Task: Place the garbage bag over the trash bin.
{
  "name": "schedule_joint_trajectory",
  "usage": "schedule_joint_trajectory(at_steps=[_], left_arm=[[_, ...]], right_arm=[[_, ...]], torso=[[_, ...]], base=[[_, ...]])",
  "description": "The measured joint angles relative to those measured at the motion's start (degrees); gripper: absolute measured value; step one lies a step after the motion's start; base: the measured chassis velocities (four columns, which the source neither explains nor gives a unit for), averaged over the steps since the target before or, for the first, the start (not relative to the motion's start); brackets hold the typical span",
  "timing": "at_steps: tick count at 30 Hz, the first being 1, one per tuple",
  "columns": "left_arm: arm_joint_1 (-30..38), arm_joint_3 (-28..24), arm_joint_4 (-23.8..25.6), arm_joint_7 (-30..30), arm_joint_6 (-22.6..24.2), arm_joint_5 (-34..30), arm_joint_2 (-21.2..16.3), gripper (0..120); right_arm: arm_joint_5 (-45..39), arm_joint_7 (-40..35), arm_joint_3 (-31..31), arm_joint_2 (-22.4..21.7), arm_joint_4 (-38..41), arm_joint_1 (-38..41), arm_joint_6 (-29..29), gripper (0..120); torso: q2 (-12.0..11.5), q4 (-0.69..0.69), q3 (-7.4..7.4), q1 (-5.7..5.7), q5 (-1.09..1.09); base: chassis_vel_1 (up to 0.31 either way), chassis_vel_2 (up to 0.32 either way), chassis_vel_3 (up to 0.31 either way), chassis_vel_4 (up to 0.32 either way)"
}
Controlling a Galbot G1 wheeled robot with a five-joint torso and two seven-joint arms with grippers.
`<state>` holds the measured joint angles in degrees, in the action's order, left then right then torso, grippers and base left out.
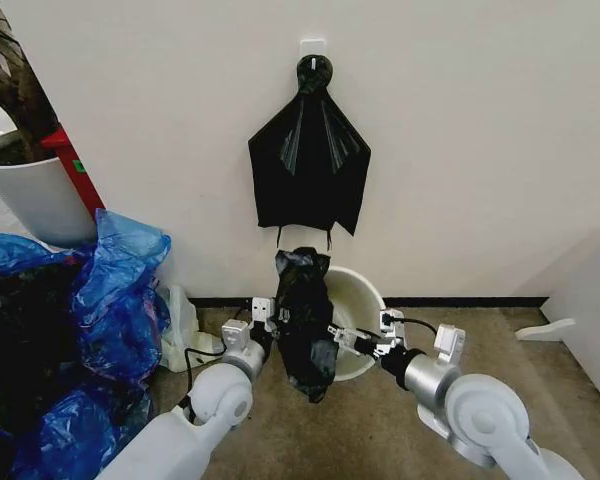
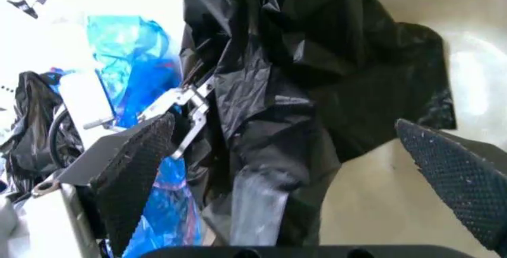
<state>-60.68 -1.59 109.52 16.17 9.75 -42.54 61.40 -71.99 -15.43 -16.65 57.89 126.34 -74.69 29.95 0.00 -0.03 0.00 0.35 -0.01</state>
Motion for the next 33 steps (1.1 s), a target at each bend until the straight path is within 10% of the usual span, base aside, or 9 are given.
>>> schedule_joint_trajectory(at_steps=[15, 33], left_arm=[[-3.14, 1.65, 4.79, -3.97, -3.14, -1.45, -2.10, 3], [-6.04, 4.84, 6.87, -6.24, -4.01, -1.29, -3.38, 3]], right_arm=[[2.59, 1.33, 2.44, 2.06, -0.11, 0.24, 0.72, 93], [3.71, -0.87, 6.05, 3.69, 0.44, 0.43, -2.27, 26]], torso=[[0.00, 0.02, 0.01, 0.00, 0.01], [0.00, 0.01, 0.01, 0.00, 0.01]], base=[[0.000, 0.000, 0.000, 0.000], [0.000, 0.000, 0.000, 0.000]])
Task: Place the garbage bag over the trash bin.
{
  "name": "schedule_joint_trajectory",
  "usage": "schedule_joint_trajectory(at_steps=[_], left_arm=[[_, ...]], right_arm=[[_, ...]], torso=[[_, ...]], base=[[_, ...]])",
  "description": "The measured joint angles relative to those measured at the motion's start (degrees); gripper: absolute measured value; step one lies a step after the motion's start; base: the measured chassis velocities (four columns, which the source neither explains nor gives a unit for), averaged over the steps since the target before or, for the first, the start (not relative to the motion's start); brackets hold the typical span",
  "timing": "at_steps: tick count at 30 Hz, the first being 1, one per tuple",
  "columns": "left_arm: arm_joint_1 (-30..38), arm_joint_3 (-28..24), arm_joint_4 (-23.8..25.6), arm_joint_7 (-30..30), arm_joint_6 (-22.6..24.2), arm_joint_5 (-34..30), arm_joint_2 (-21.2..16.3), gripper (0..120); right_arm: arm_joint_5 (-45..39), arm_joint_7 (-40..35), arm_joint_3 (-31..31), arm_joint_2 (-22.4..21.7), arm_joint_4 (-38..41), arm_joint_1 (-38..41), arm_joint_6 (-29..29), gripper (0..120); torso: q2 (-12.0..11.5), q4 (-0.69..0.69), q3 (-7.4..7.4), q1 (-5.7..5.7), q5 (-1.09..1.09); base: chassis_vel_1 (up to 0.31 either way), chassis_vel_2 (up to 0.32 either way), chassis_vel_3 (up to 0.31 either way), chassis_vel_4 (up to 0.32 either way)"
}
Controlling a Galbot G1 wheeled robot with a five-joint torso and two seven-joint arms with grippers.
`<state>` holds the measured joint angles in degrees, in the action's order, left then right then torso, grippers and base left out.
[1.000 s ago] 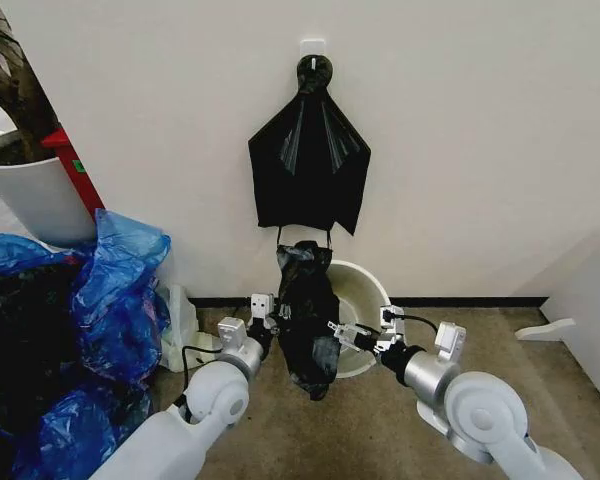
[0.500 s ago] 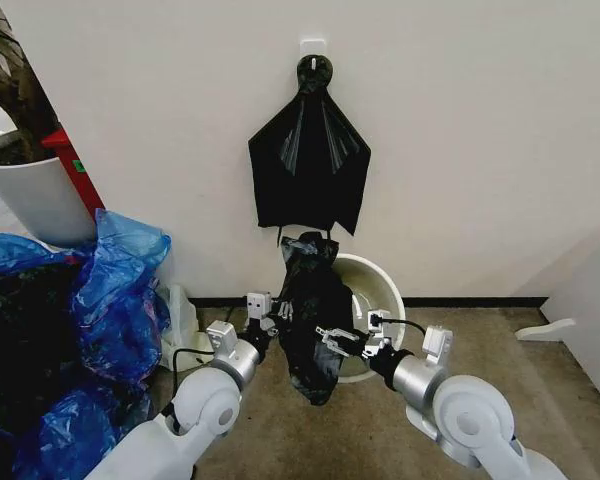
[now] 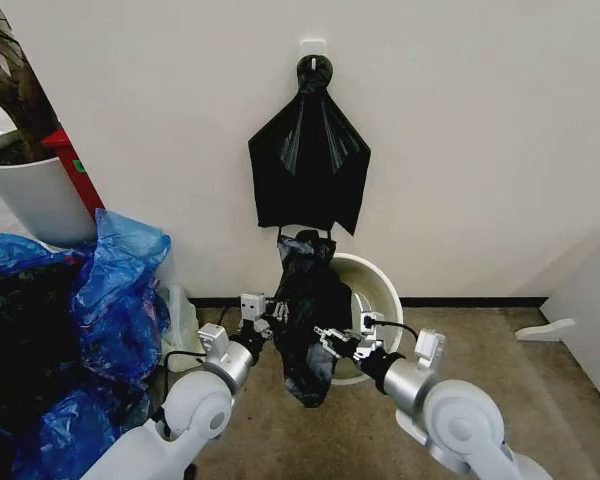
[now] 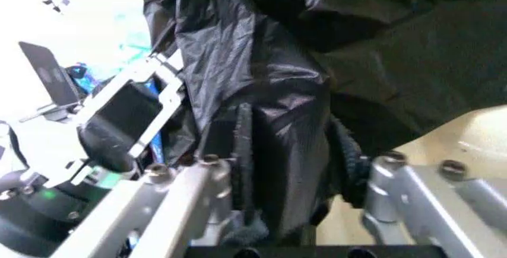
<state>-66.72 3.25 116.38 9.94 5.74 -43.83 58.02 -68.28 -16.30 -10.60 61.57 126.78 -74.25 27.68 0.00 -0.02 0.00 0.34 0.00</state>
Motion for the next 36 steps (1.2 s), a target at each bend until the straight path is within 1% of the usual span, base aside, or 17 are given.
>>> schedule_joint_trajectory(at_steps=[3, 4, 5, 7, 8, 18, 27, 31, 32, 34, 35, 36], left_arm=[[-0.79, 0.55, 0.27, -0.15, -0.25, 0.05, -0.20, 3], [-0.79, 0.55, 0.27, -0.15, -0.25, 0.05, -0.20, 3], [-1.25, 0.82, 0.39, -0.19, -0.35, 0.12, -0.23, 3], [-1.68, 1.11, 0.55, -0.19, -0.49, 0.20, -0.23, 3], [-1.88, 1.26, 0.62, -0.16, -0.53, 0.22, -0.23, 3], [-1.99, 1.66, 0.57, 0.75, -0.81, 0.24, 0.02, 3], [-1.55, 1.93, -0.86, 2.66, -0.92, 0.54, 0.33, 3], [-1.23, 1.81, -0.84, 2.75, -0.92, 0.48, 0.53, 3], [-1.13, 1.73, -0.84, 2.78, -0.90, 0.48, 0.58, 3], [-1.06, 1.69, -0.84, 2.82, -0.88, 0.48, 0.62, 3], [-0.97, 1.63, -0.84, 2.89, -0.84, 0.48, 0.67, 3], [-0.77, 1.53, -0.85, 3.15, -0.71, 0.48, 0.79, 3]], right_arm=[[0.25, -0.72, -0.38, -0.01, 0.23, -0.30, -0.27, 14], [0.25, -0.72, -0.38, -0.01, 0.23, -0.30, -0.27, 14], [0.40, -1.20, -0.75, -0.10, 0.56, -0.50, -0.47, 8], [0.60, -1.92, -1.26, -0.16, 1.16, -0.77, -0.56, 1], [0.67, -2.35, -1.71, -0.17, 1.77, -1.02, -0.57, 0], [1.14, -5.08, -4.60, -0.06, 4.97, -2.45, -1.18, 0], [1.16, -6.45, -8.09, -0.57, 9.21, -3.52, -1.36, 0], [1.61, -6.30, -8.16, -0.71, 9.60, -4.04, -0.52, 0], [1.89, -6.22, -8.00, -0.71, 9.66, -4.11, -0.36, 6], [2.15, -6.16, -7.83, -0.71, 9.72, -4.15, -0.28, 8], [2.62, -6.04, -7.53, -0.70, 9.83, -4.19, -0.19, 11], [3.71, -5.79, -7.02, -0.68, 10.11, -4.23, -0.13, 18]], torso=[[0.00, 0.00, 0.00, 0.00, 0.00], [0.00, 0.00, 0.00, 0.00, 0.00], [0.00, 0.00, 0.00, 0.00, 0.00], [0.00, 0.00, 0.00, 0.00, 0.00], [0.00, 0.00, 0.00, 0.00, 0.00], [0.00, 0.00, 0.00, 0.00, 0.00], [0.00, 0.00, 0.00, 0.00, 0.00], [0.00, 0.00, 0.00, 0.00, 0.00], [0.00, -0.01, 0.00, 0.00, 0.00], [0.00, -0.01, 0.00, 0.00, 0.00], [0.00, -0.01, 0.00, 0.00, 0.00], [0.00, 0.00, 0.00, 0.00, 0.00]], base=[[0.000, 0.000, 0.000, 0.000], [0.000, 0.000, 0.000, 0.000], [0.000, 0.000, 0.000, 0.000], [0.000, 0.000, 0.000, 0.000], [0.000, 0.000, 0.000, 0.000], [0.000, 0.000, 0.000, 0.000], [0.000, 0.000, 0.000, 0.000], [0.000, 0.000, 0.000, 0.000], [0.000, 0.000, 0.000, 0.000], [0.000, 0.000, 0.000, 0.000], [0.000, 0.000, 0.000, 0.000], [0.000, 0.000, 0.000, 0.000]])
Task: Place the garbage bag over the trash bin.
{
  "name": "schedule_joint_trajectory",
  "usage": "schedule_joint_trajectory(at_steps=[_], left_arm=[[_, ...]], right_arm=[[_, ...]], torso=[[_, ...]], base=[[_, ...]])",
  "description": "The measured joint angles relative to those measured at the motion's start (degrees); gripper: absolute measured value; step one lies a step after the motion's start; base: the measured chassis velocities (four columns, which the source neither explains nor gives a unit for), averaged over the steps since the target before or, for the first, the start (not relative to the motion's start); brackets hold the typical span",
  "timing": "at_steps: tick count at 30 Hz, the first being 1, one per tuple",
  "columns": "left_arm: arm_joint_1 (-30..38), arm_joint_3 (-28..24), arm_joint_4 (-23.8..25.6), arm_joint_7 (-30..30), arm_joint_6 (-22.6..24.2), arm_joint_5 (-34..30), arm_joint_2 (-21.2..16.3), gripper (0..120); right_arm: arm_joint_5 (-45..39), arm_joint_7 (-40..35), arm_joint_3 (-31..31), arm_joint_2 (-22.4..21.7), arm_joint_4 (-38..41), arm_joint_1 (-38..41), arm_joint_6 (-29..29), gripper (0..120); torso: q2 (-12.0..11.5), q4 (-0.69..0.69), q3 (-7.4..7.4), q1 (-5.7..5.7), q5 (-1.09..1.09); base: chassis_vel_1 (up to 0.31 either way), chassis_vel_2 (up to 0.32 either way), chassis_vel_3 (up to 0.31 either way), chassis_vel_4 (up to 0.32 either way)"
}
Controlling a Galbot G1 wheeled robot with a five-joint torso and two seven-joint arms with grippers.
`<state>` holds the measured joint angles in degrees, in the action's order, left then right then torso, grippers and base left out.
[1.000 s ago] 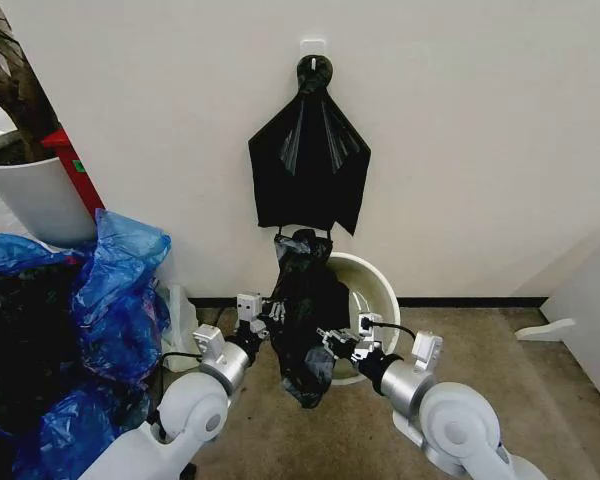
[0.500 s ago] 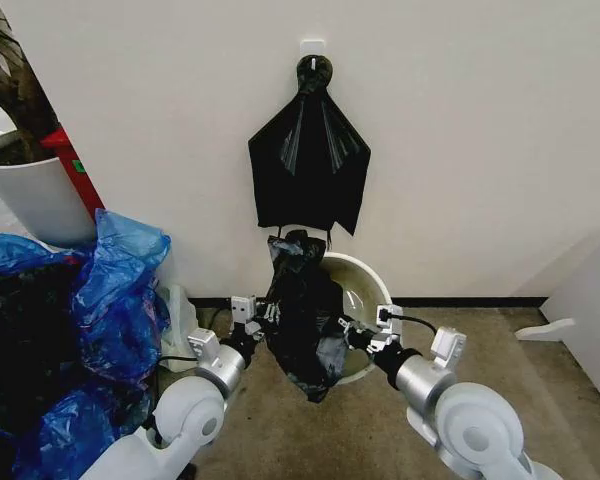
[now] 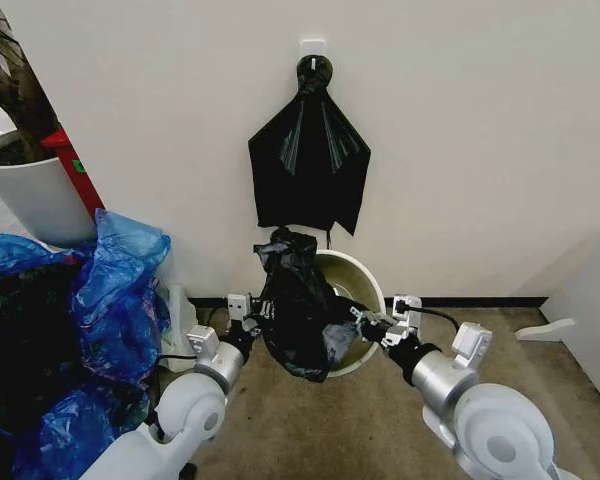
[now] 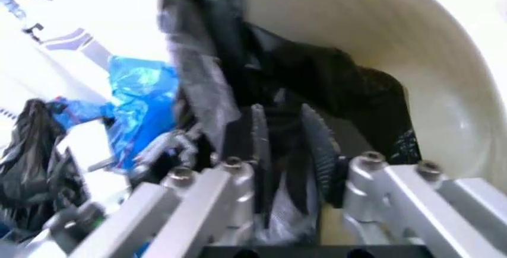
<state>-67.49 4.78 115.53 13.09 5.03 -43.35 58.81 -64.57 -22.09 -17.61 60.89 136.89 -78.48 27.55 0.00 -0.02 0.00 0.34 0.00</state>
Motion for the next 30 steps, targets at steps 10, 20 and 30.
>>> schedule_joint_trajectory(at_steps=[10, 20, 30], left_arm=[[1.16, -0.16, -1.38, 1.44, 0.58, 0.59, 0.29, 3], [2.35, -1.35, -1.97, -2.05, 0.10, 4.18, -0.22, 3], [1.52, -1.59, -1.02, -5.00, -0.52, 7.58, -0.58, 3]], right_arm=[[9.29, 6.02, -0.28, -1.78, 2.47, 0.36, -0.93, 51], [2.37, 8.87, 1.21, -11.15, 1.21, 4.70, 1.70, 91], [2.98, 6.28, 6.75, -10.86, -1.16, 7.84, 1.33, 100]], torso=[[0.00, 0.00, 0.00, 0.00, 0.00], [0.00, 0.00, 0.00, 0.00, 0.00], [0.00, -0.01, 0.00, 0.00, -0.01]], base=[[0.000, 0.000, 0.000, 0.000], [0.000, 0.000, 0.000, 0.000], [0.000, 0.000, 0.000, 0.000]])
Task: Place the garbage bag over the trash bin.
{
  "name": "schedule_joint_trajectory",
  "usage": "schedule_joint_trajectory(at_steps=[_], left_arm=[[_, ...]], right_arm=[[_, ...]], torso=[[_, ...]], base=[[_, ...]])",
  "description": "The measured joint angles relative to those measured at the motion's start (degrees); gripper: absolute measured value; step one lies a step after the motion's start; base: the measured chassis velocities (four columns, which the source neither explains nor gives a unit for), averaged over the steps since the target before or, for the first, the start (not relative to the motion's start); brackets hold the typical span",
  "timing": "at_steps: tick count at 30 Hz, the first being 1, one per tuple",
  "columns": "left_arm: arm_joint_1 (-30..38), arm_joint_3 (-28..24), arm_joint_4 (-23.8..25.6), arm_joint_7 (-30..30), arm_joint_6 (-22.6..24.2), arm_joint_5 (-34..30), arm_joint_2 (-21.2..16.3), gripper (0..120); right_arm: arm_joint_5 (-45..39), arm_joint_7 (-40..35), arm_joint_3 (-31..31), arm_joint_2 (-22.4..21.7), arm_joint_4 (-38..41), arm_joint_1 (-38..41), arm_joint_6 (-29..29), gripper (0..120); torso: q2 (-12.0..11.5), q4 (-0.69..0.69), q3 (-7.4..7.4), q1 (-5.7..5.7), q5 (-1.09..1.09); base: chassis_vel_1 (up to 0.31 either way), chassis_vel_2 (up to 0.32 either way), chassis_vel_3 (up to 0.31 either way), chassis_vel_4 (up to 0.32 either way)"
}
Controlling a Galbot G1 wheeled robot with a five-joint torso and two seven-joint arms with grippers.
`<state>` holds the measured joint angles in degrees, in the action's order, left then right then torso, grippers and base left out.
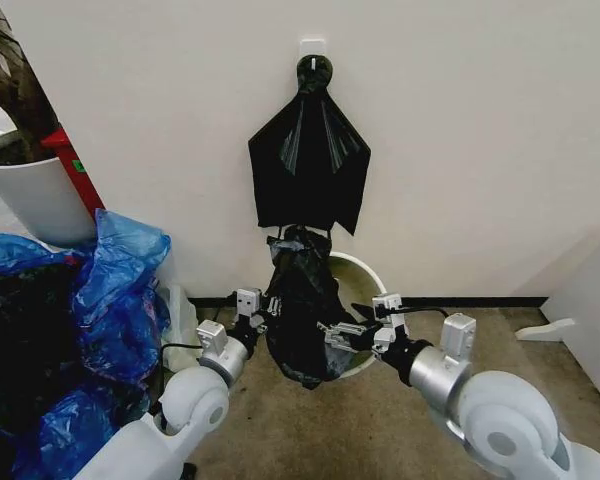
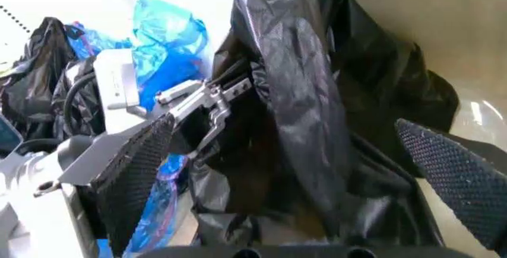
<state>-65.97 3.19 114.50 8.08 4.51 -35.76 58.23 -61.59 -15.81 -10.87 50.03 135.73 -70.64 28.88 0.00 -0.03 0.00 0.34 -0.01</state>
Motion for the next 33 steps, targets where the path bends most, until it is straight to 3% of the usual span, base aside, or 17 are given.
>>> schedule_joint_trajectory(at_steps=[8, 11, 25, 33], left_arm=[[-1.80, 0.18, 1.39, -0.92, -0.12, 0.72, -0.48, 3], [-2.18, 0.34, 1.90, -1.21, -0.12, 0.72, -0.80, 3], [-4.02, 1.05, 3.56, -1.87, -0.33, 1.32, -2.03, 3], [-4.36, 1.40, 4.13, -1.70, -0.34, 1.28, -2.30, 3]], right_arm=[[3.75, -1.65, 4.20, 1.90, -3.37, 3.35, 0.06, 100], [4.76, -2.19, 4.96, 2.27, -4.06, 3.40, 0.25, 95], [7.88, -3.39, 5.59, 3.52, -3.84, 1.70, -0.27, 39], [11.31, -3.96, 5.48, 3.68, -3.44, 0.18, -0.65, 14]], torso=[[0.00, 0.01, 0.00, 0.00, 0.01], [0.00, 0.01, 0.00, 0.00, 0.01], [0.00, 0.01, 0.00, 0.00, 0.01], [0.00, 0.01, 0.00, 0.00, 0.01]], base=[[0.000, 0.000, 0.000, 0.000], [0.000, 0.000, 0.000, 0.000], [0.000, 0.000, 0.000, 0.000], [0.000, 0.000, 0.000, 0.000]])
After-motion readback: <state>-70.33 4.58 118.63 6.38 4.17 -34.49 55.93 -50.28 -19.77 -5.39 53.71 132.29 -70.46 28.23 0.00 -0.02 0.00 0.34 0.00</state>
